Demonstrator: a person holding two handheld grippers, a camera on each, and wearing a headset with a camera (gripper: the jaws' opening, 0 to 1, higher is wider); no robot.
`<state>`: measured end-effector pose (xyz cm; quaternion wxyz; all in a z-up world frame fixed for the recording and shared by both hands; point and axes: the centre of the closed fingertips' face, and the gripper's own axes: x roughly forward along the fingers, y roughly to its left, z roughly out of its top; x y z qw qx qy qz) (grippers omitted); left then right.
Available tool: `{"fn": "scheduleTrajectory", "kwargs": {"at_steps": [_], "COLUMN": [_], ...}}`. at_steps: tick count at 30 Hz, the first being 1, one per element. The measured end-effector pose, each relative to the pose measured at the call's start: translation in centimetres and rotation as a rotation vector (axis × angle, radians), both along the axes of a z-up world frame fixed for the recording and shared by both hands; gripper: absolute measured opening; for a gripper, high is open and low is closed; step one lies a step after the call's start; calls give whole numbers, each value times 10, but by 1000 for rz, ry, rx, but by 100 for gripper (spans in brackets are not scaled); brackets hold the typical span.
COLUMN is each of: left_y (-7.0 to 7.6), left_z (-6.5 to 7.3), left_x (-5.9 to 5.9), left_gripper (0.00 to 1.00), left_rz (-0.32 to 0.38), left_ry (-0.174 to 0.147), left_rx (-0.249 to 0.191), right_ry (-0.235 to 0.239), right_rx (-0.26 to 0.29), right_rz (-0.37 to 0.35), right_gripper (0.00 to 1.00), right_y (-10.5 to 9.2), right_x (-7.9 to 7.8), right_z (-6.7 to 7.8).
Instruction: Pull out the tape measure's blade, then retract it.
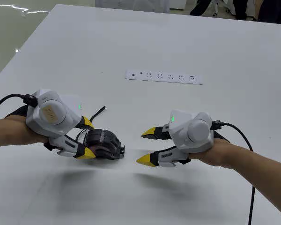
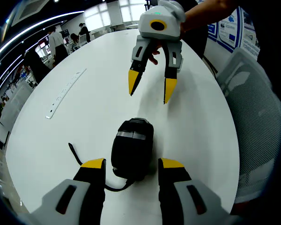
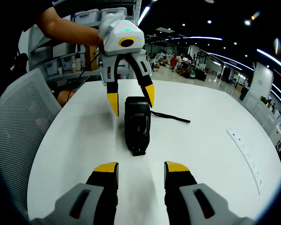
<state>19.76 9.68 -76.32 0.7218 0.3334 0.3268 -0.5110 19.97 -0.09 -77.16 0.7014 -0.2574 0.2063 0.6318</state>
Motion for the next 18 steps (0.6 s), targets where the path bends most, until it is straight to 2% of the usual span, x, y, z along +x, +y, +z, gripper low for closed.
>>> {"fn": "scheduleTrajectory", "kwargs": {"at_steps": [8, 18], "left_y": [0, 0], "left_z": [-6, -14], "left_x": [4, 3], "left_gripper": [39, 36], "left_rz": [-15, -43], "left_ry": [14, 36], "left_rx": [16, 43], "right_ry": [8, 21], "right_rx": [-16, -27], "right_rz": [12, 39], "right_gripper": [36, 32], "right_y": [4, 13], "right_x": [3, 4], "right_z": [-5, -15]}}
